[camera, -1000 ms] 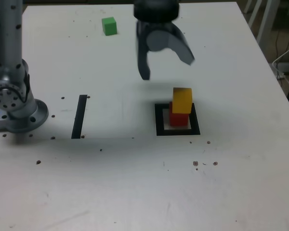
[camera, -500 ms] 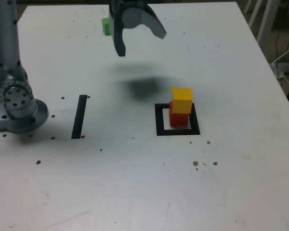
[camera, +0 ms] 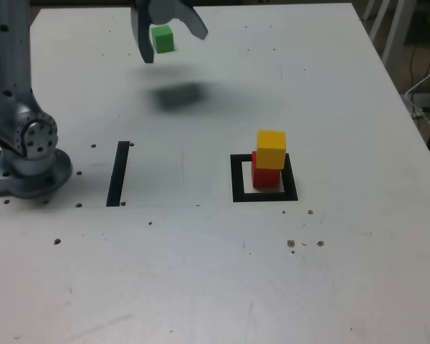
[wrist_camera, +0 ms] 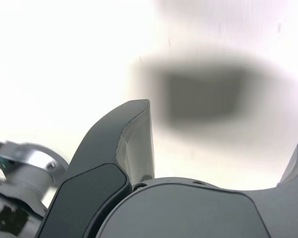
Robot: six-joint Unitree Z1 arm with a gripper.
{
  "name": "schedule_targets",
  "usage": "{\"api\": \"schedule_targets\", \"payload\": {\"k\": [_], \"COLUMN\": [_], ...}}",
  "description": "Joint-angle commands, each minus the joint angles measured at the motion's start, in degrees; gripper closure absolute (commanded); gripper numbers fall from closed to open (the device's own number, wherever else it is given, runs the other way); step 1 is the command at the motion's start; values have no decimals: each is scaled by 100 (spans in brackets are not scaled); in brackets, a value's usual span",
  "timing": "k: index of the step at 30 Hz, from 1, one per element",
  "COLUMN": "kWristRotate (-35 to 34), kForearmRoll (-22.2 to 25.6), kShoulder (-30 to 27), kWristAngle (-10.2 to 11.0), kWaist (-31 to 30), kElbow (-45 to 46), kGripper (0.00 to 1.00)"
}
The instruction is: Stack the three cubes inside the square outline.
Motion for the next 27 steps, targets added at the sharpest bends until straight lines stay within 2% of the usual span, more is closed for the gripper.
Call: {"api": "schedule_targets", "payload": {"k": [1, 16, 27], "kWristRotate": [121, 997, 1545], "kForearmRoll": [40, 318, 459], "kShoulder": [96, 1017, 1496], "kWristAngle": [57, 614, 647], "kWaist": [138, 1012, 1223], "kElbow": [-135, -1224, -1986], "kGripper": [0, 0, 1]}}
